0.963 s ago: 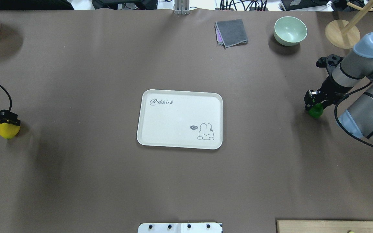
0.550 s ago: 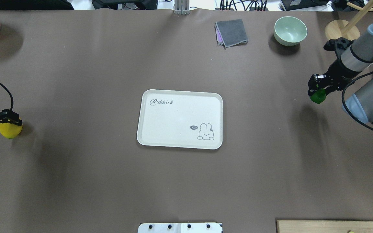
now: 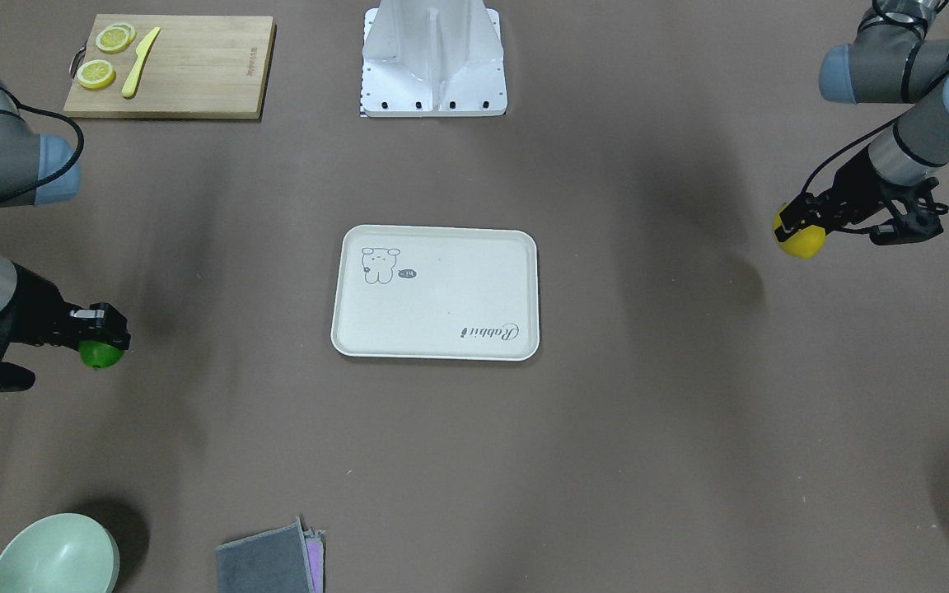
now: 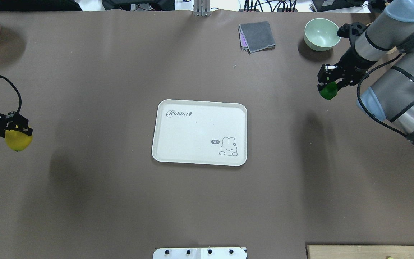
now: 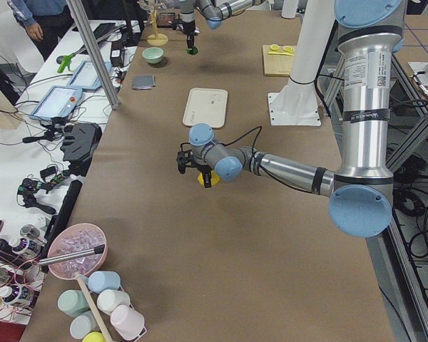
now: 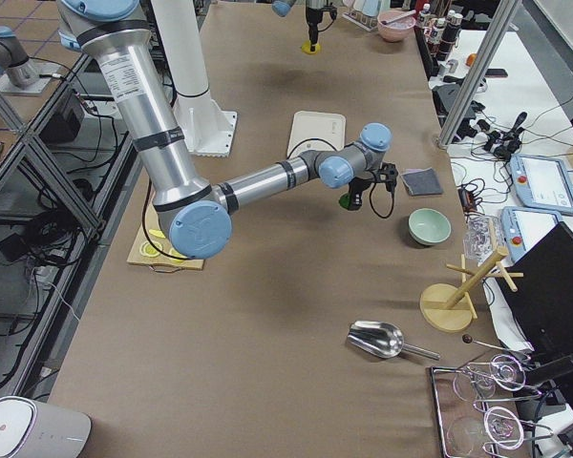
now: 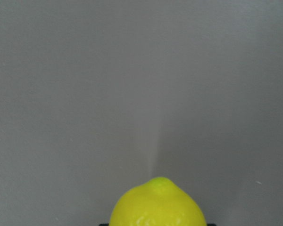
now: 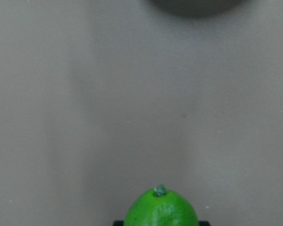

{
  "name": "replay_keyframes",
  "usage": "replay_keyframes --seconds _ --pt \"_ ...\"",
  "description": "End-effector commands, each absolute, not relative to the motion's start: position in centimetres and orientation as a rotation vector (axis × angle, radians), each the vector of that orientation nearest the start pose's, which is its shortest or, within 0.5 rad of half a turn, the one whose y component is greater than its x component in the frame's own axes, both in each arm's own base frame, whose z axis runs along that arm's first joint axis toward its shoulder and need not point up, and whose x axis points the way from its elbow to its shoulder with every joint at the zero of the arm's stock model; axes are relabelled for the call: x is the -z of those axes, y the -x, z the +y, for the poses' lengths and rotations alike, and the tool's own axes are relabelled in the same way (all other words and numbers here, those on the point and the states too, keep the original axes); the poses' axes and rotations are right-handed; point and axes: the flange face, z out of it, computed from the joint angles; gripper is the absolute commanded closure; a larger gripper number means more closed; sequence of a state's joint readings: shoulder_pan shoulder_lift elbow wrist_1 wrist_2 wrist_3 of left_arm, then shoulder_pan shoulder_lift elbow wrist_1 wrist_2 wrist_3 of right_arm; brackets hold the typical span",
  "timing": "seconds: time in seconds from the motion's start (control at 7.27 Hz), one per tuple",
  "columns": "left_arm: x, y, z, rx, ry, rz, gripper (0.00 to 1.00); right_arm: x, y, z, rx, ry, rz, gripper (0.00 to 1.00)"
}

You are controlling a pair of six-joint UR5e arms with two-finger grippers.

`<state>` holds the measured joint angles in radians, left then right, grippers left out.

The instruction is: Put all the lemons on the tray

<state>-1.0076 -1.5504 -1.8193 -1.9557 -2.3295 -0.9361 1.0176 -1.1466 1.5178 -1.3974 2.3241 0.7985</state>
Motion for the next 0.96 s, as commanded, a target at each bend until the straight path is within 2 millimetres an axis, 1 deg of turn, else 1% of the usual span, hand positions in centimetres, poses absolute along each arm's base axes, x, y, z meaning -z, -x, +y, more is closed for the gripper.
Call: replay_keyframes --seconds 0.0,0.14,0.28,0.41,0.55,0.69,0.83 --pt "-41.1 -20.9 -49.5 0.117 0.096 0.927 1.0 -35.7 34.0 -60.5 -0.049 0.063 -0.857 0.77" --pt "-36.2 -22.2 -51.6 0.123 0.102 0.914 1.0 -33.6 36.7 -59.9 -0.064 0.053 -0.841 0.77" --pt "-31.5 -23.6 -53.5 0.131 0.112 0.903 1.0 -31.6 38.9 -59.4 -0.074 0.059 -0.847 0.77" --pt "-27.3 -25.7 -54.3 0.133 0.085 0.86 1.0 -30.2 40.7 -58.6 -0.076 0.071 -0.858 0.77" --pt "-24.7 -28.8 -53.4 0.124 0.1 0.847 1.0 -27.9 42.8 -57.6 -0.103 0.096 -0.876 0.77" --pt "-22.7 -31.3 -53.4 0.14 0.106 0.845 1.0 -26.2 45.0 -56.7 -0.097 0.108 -0.886 0.77" --pt "-21.3 -33.5 -52.9 0.143 0.113 0.848 1.0 -26.2 46.8 -55.5 -0.076 0.119 -0.88 0.77"
